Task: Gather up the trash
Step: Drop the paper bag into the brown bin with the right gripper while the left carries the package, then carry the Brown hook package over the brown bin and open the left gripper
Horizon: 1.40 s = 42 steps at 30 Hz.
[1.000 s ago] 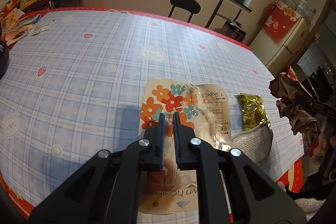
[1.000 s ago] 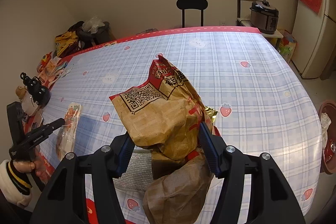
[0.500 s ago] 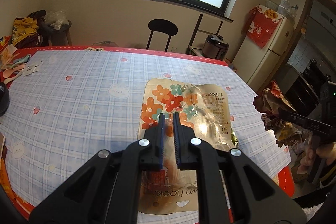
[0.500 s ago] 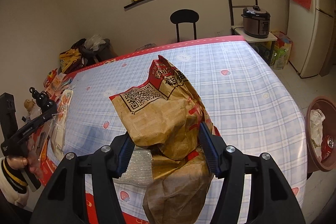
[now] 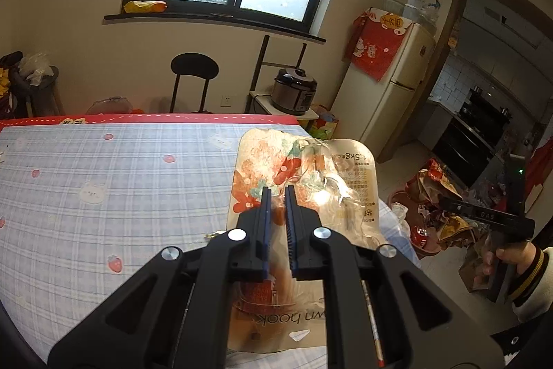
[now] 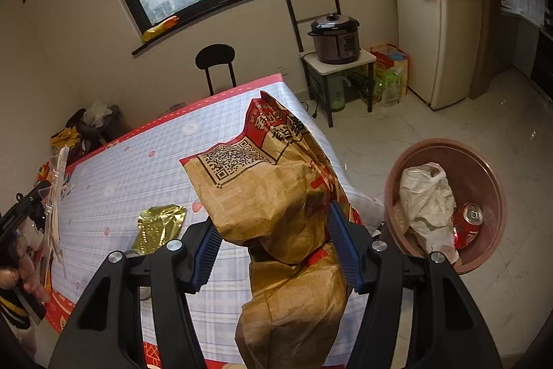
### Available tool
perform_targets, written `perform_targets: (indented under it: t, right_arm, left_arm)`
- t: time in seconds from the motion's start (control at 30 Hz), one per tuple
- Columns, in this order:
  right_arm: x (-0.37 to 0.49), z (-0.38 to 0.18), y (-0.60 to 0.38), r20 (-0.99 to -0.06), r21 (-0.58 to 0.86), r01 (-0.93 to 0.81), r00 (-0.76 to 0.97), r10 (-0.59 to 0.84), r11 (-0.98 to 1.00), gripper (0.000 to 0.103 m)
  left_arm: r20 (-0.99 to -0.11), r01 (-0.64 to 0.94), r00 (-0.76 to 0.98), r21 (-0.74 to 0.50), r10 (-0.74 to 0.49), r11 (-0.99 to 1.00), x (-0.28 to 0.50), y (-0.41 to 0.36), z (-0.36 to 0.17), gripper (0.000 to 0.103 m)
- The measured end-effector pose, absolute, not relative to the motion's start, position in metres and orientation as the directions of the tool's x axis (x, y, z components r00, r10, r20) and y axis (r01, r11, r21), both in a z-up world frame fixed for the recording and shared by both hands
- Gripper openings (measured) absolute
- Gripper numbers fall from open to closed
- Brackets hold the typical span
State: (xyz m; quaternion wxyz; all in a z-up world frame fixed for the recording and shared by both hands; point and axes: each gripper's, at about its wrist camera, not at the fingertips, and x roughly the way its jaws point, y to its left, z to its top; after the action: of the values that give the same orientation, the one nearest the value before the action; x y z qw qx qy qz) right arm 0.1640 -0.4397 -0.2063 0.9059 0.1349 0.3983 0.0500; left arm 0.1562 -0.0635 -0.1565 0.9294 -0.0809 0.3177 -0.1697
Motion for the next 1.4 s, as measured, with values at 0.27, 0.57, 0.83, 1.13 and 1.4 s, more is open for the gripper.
perform_targets:
  t: [0.27, 0.57, 0.83, 1.13, 1.4]
  right_arm:
    - [0.164, -0.206, -0.516, -0.711, 0.234, 0.085, 0.694, 0.111, 0.968, 0.059]
    - [0.182, -0.230, -0.592, -0.738, 0.230, 0.187, 0.673, 0.047, 0.955, 0.059]
    - [0.188, -0.216, -0.640, -0.715, 0.248, 0.229, 0.699, 0.018, 0.941, 0.088]
    - [0.162, -0.175, -0.666, -0.649, 0.242, 0.244, 0.760, -0.030, 0.939, 0.098]
    - [0.114, -0.165, -0.687, -0.664, 0.215, 0.303, 0.742, -0.088, 0.928, 0.098]
  left_arm:
    - [-0.548, 0.312, 0.722, -0.287, -0.422, 0.906, 0.169, -0.132, -0.160, 0.012]
    - [-0.544, 0.343, 0.713, -0.279, -0.442, 0.897, 0.181, -0.192, -0.162, 0.012]
    - [-0.565, 0.402, 0.674, -0.260, -0.476, 0.878, 0.201, -0.254, -0.155, 0.012]
    - [-0.575, 0.497, 0.618, -0.243, -0.536, 0.833, 0.212, -0.322, -0.146, 0.012]
    - [-0.591, 0.606, 0.520, -0.253, -0.617, 0.754, 0.231, -0.416, -0.171, 0.012]
